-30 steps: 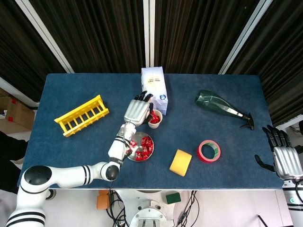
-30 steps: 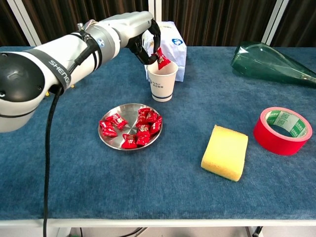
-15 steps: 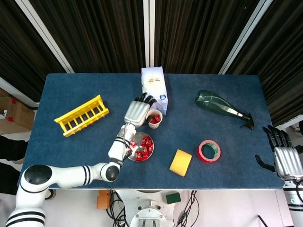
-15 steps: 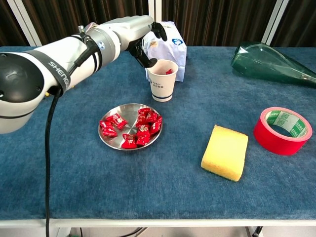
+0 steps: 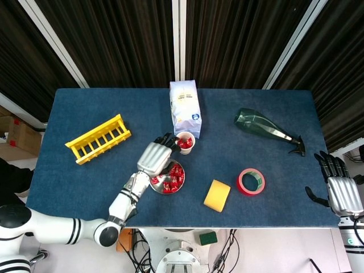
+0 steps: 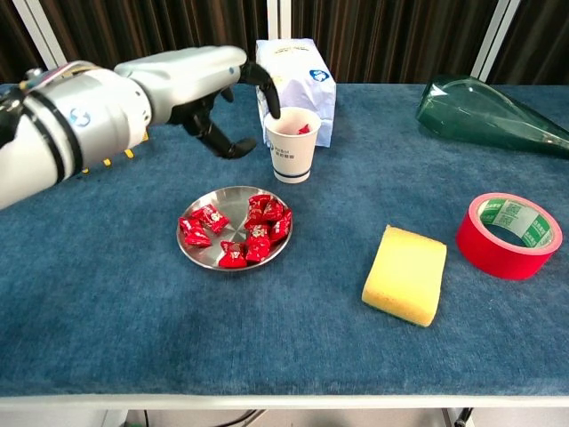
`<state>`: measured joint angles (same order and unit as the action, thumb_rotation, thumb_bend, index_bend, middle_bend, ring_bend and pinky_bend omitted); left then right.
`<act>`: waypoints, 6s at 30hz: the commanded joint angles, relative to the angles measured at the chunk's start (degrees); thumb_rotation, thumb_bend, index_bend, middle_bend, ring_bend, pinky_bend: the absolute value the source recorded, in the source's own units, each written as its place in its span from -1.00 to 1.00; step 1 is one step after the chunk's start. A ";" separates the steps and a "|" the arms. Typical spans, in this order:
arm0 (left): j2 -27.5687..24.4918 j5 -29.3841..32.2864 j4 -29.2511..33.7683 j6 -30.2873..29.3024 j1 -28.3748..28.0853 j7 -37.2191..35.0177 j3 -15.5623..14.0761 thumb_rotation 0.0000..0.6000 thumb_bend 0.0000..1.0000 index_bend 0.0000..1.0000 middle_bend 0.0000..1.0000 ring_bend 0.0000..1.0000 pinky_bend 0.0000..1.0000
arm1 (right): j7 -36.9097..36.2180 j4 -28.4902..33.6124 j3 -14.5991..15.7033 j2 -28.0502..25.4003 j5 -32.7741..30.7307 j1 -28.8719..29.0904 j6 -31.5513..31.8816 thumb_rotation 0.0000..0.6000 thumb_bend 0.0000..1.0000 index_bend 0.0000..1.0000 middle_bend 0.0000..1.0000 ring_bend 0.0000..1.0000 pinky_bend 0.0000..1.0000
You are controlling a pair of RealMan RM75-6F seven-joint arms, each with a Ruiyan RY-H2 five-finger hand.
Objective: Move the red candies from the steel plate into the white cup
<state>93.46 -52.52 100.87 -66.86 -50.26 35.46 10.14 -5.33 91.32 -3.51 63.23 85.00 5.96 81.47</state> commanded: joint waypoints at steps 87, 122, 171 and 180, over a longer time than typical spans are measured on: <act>1.09 -11.90 -5.31 3.36 5.78 2.09 0.36 1.00 -0.37 0.20 -0.69 -0.93 -0.59 | 1.17 0.09 0.17 0.49 0.01 0.20 -0.27 1.00 -0.42 -1.00 -1.00 -1.00 -1.00; 12.30 -4.10 -26.40 7.78 -7.08 -1.20 10.12 1.00 -0.37 -0.41 -0.68 -0.93 -0.59 | -1.17 -0.23 -0.01 -0.45 -0.13 0.34 -0.65 1.00 -0.42 -1.00 -1.00 -1.00 -1.00; -0.97 -4.26 -10.87 9.83 3.29 3.29 -6.95 1.00 -0.48 -0.37 -0.83 -0.94 -0.61 | 0.80 -0.10 -0.07 0.34 -0.77 0.54 -1.13 1.00 -0.42 -1.00 -1.00 -1.00 -1.00; -0.10 -4.21 -11.72 10.66 3.05 2.99 -6.83 1.00 -0.48 -0.24 -0.83 -0.94 -0.61 | 1.01 -0.02 -0.03 0.38 -0.82 0.55 -1.21 1.00 -0.42 -1.00 -1.00 -1.00 -1.00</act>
<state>93.29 -56.81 89.23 -56.29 -47.14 38.40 3.28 -4.32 91.30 -3.55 63.61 84.19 6.51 80.26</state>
